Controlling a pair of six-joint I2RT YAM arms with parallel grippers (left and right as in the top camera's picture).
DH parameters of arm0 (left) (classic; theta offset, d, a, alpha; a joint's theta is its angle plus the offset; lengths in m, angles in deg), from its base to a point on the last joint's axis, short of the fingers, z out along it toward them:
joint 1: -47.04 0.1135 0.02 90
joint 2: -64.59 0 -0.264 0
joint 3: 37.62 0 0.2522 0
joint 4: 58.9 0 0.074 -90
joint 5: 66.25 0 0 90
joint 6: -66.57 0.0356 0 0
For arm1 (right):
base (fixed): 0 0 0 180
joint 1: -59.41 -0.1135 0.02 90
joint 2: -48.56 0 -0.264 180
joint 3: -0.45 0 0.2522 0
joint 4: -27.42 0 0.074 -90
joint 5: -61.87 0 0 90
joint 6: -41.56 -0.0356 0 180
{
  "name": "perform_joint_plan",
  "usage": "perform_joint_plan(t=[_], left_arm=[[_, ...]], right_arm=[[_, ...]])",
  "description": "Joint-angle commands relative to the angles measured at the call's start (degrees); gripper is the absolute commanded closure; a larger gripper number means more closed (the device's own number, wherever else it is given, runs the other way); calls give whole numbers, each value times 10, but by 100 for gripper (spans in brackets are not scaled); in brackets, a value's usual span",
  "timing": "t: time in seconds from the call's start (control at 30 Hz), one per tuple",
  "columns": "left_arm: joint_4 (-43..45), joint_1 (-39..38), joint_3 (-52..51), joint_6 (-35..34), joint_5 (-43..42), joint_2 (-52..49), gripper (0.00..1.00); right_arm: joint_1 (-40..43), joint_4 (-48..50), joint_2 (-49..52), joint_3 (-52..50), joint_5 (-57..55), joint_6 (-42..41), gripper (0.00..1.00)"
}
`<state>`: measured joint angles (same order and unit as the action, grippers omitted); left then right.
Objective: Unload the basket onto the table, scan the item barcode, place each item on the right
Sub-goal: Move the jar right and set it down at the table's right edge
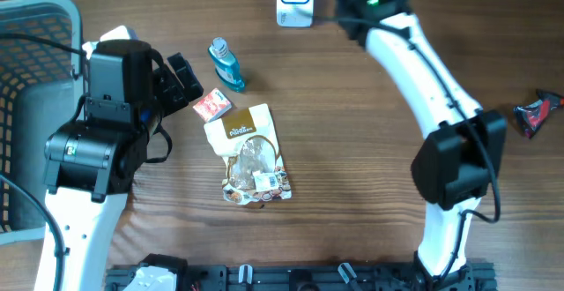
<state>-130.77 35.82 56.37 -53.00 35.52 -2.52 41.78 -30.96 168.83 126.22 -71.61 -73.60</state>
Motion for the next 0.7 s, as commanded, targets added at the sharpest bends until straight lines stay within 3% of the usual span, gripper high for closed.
perform_joint_plan(t=[0.0,0.37,0.67], left_arm=[[1,3,7,9,7,6,0],[1,3,7,9,7,6,0],[1,3,7,9,7,6,0]], right_arm=[[85,-64,-12,4,78,-138,47],[358,-69,-5,-22,258,-158,48],[453,-29,62,-22,329,-160,48]])
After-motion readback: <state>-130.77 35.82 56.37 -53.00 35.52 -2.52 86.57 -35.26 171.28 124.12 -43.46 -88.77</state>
